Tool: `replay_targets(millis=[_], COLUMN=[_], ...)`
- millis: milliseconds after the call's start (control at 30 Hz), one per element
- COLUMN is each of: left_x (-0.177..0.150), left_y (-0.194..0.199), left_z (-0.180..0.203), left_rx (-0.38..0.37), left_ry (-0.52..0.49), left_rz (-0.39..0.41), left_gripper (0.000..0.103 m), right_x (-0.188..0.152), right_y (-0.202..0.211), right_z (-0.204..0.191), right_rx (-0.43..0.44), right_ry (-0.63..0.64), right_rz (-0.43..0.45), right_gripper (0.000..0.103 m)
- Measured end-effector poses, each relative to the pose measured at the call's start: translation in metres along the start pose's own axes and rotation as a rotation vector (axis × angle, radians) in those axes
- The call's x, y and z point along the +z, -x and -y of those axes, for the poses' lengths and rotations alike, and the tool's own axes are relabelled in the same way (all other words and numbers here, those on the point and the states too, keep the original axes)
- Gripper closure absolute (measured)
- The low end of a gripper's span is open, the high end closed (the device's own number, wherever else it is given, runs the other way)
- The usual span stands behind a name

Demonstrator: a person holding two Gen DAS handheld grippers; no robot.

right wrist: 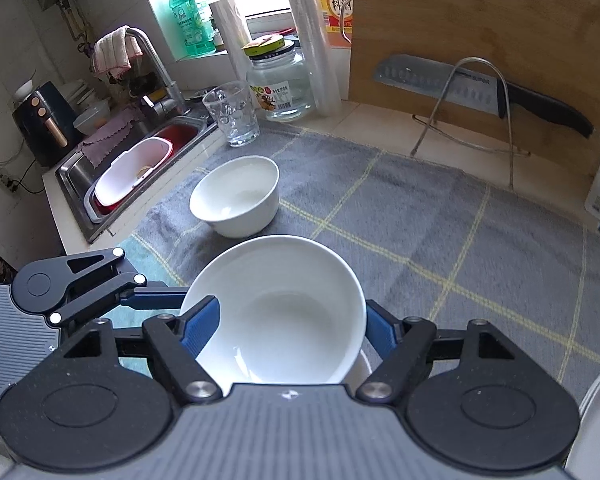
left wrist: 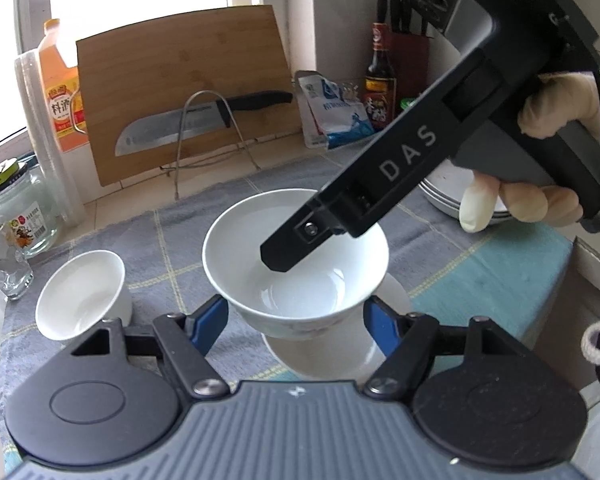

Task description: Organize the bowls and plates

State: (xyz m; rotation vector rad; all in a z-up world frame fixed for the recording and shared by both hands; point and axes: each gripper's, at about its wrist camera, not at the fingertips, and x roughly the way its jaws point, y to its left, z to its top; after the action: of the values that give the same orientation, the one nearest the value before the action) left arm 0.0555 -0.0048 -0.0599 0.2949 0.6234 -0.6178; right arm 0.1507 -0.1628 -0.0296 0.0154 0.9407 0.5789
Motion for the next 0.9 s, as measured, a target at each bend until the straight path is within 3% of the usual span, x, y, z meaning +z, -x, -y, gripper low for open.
replay_targets(millis=[433,900], left_x=[-0.008,-0.013], left_y=[-0.003,-0.012], left_z=[0.018,0.020], left_rx=[-0.034,-0.048], left_ry=[-0.031,-0.028], left_rz=[-0.044,-0.083], left_gripper=[0.029,0.029], right_x=[-0.026,-0.032], right_y=[0.003,-0.003], right_z=[0.006,0.010], right_rx=[-0.010,-0.006], right_ry=[-0.059,-0.085], right_rz=[-0.015,-0.022], right_gripper=[0.021,0.021])
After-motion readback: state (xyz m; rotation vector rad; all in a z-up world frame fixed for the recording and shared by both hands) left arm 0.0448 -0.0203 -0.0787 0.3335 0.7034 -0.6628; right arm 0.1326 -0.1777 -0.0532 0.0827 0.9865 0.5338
